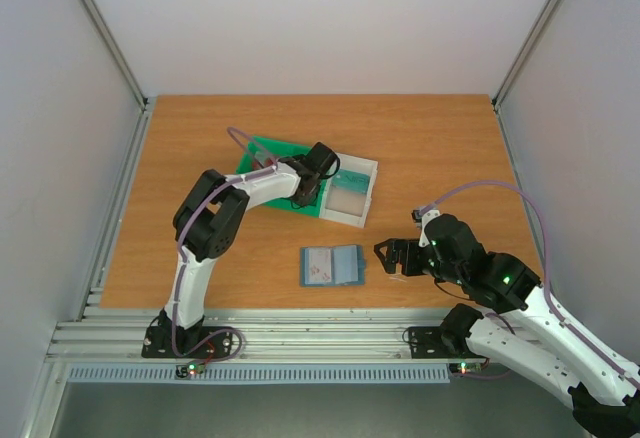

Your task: Take the credit cards out of the card holder

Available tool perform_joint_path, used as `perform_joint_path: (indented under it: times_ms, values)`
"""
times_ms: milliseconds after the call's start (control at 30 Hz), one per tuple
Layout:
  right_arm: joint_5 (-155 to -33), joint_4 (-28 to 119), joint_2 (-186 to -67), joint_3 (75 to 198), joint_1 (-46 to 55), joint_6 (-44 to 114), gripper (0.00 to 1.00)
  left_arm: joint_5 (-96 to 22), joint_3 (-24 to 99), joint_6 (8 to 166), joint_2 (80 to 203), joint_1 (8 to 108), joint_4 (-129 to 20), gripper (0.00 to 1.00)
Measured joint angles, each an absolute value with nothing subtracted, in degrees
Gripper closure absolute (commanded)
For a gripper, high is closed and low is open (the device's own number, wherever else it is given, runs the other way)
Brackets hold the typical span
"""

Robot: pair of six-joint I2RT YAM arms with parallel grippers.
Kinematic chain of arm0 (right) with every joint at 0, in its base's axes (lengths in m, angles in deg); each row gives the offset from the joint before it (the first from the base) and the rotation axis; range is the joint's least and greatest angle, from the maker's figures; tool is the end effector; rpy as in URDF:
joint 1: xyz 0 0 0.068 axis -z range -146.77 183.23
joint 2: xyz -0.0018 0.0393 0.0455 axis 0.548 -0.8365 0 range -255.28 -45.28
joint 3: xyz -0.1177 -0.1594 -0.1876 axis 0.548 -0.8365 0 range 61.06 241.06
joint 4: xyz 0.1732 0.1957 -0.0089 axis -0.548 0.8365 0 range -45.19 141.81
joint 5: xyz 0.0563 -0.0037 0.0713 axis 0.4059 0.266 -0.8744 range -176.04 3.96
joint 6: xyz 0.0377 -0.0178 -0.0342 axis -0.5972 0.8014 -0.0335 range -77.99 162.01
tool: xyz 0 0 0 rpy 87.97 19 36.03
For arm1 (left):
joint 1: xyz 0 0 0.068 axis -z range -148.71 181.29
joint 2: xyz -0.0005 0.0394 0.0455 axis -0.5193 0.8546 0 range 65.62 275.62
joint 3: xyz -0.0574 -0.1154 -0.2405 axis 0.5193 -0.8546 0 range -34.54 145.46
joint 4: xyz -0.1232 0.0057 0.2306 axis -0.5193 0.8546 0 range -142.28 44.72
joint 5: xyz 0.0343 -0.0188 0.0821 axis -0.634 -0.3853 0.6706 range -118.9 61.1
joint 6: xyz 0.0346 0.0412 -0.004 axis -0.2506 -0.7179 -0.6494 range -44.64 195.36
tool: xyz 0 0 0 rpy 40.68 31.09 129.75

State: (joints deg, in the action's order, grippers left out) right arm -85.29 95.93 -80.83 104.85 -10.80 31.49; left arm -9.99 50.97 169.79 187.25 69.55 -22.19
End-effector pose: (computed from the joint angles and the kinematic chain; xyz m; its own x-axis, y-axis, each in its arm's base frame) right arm 0.0863 0.0826 0.2869 -0.6067 -0.3323 -0.7221 -0.5871 0.7998 0.1252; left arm 0.3490 -0.2605 0.1438 -0.4261 -0.8651 -0.2647 -0.7535 0.5013 -0.4253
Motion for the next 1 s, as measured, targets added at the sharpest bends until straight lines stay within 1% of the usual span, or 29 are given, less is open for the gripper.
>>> perform_joint_path:
  times_ms: [133, 333, 667, 833, 1000]
  values:
    - [-84.76, 95.97, -80.83, 104.85, -10.80, 31.62, 0.01, -9.64, 50.95, 169.31, 187.55, 69.46, -23.41, 1.00]
    - [-84.50, 96.08, -80.98, 104.85, -10.80, 31.60, 0.02, -10.01, 49.68, 167.47, 187.55, 69.16, -29.86, 1.00]
    - [-84.72, 96.78, -81.13, 105.16, -10.80, 31.14, 0.02, -10.27, 47.98, 165.07, 187.33, 69.11, -34.39, 0.99]
    - [-85.48, 96.87, -80.52, 105.16, -10.80, 30.28, 0.02, -10.79, 44.07, 163.15, 184.47, 68.98, -37.77, 1.00]
    - [-86.14, 97.08, -79.98, 105.16, -10.80, 29.63, 0.02, -11.80, 38.71, 159.91, 178.13, 68.89, -38.25, 1.00]
